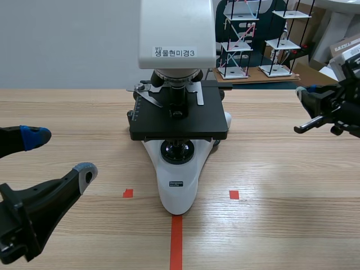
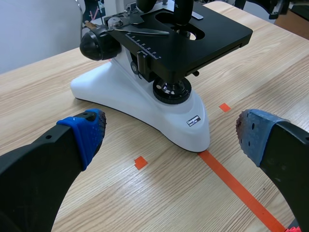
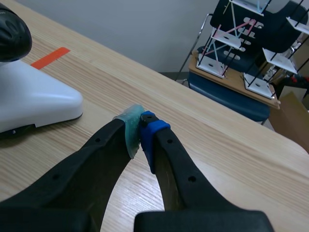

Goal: Point at the fine focus knob

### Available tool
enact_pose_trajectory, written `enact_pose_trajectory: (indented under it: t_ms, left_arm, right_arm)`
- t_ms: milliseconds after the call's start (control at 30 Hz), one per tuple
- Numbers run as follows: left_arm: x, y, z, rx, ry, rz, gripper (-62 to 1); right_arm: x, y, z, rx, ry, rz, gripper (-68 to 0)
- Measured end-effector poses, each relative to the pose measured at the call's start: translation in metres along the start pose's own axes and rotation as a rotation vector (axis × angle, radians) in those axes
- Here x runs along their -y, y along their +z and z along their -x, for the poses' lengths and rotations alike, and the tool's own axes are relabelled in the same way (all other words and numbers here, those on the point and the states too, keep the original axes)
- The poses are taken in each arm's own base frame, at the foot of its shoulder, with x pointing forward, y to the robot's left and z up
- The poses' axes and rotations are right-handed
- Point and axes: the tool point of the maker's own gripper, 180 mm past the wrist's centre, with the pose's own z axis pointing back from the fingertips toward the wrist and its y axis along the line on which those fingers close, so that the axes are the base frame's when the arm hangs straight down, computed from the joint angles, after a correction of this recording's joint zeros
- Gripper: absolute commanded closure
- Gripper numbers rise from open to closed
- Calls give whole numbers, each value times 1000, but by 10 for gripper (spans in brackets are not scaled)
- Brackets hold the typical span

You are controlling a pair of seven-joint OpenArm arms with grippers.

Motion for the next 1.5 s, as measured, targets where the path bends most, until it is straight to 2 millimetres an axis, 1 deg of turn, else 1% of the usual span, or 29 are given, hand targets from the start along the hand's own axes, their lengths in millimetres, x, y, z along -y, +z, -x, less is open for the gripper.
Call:
enact_pose_trajectory:
  t_ms: [100, 200, 267, 433, 1500]
  left_arm:
    - [0, 0, 0, 0, 0, 0, -566]
    - [0, 0, 0, 0, 0, 0, -566]
    - [0, 0, 0, 0, 0, 0, -566]
    - [0, 0, 0, 0, 0, 0, -566]
    - [0, 0, 0, 0, 0, 0, -566]
  right_arm:
    - [-13, -9, -6, 10, 24, -79, 2]
    - [-18, -14, -7, 10, 40, -92, 2]
    - [-20, -14, -6, 8, 38, -93, 2]
    - [-22, -12, -2, -4, 50, -100, 2]
    - [-23, -12, -2, -4, 49, -103, 2]
